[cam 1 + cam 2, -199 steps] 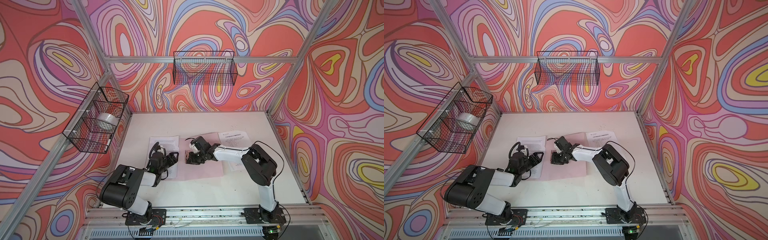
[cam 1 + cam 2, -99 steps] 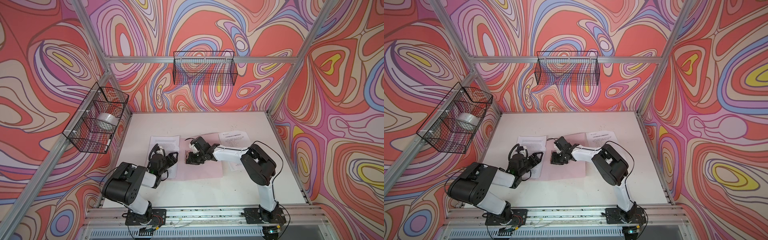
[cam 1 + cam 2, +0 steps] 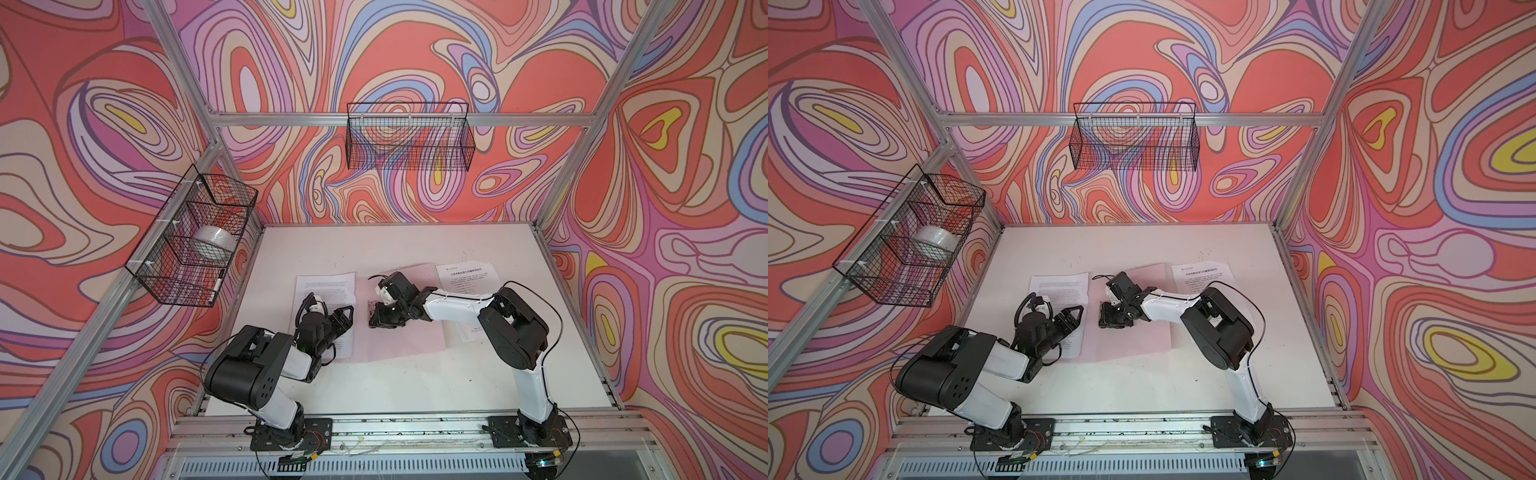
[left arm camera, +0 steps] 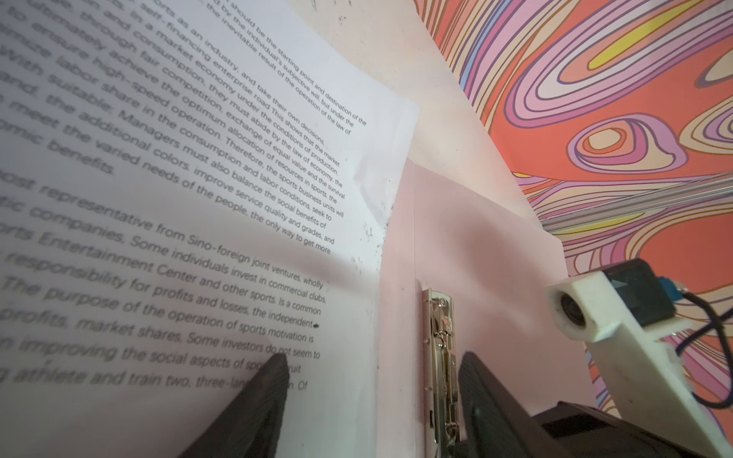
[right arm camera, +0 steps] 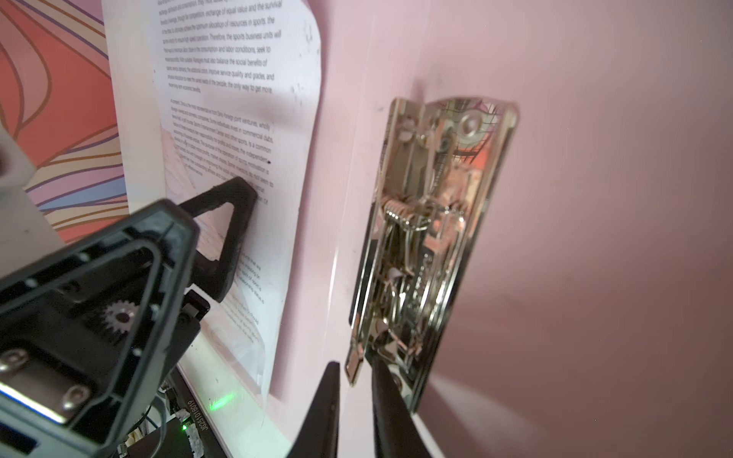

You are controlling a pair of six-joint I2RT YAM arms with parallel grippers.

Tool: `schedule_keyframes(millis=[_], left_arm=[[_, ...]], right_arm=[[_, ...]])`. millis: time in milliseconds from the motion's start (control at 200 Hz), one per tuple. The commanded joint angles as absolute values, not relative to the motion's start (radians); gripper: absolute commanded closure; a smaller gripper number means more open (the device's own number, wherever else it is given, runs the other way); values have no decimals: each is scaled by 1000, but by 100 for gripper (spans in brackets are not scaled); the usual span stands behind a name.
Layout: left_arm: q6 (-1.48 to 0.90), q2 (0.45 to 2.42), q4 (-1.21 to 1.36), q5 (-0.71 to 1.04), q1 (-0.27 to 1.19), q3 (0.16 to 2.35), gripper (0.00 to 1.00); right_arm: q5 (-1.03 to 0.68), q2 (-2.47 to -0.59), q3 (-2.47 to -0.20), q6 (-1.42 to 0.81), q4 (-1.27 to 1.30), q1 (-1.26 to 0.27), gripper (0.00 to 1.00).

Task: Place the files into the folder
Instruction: 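Press the sheets flat with the left gripper while the right gripper holds at the clip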

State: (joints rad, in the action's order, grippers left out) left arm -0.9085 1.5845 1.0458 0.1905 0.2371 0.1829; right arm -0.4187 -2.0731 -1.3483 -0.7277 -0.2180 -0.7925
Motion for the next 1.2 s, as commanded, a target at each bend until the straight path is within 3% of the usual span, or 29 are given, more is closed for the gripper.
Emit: schedule_keyframes(millis=[0, 531, 651, 1197], left_arm=[[-932, 1626, 949, 158, 240, 150, 31], [-966, 1719, 1069, 164, 241, 134, 33], [-974, 1740, 1120, 151, 240, 117, 34], [-995, 1843, 1230, 139, 239, 102, 34]], right_arm=[[-426, -2101, -1368, -733, -213, -795, 83], [-402, -2138, -1392, -714, -273, -795, 91], [-372, -2153, -1412, -701, -321, -795, 100], [-158, -2260, -1482, -604, -590, -796, 100]])
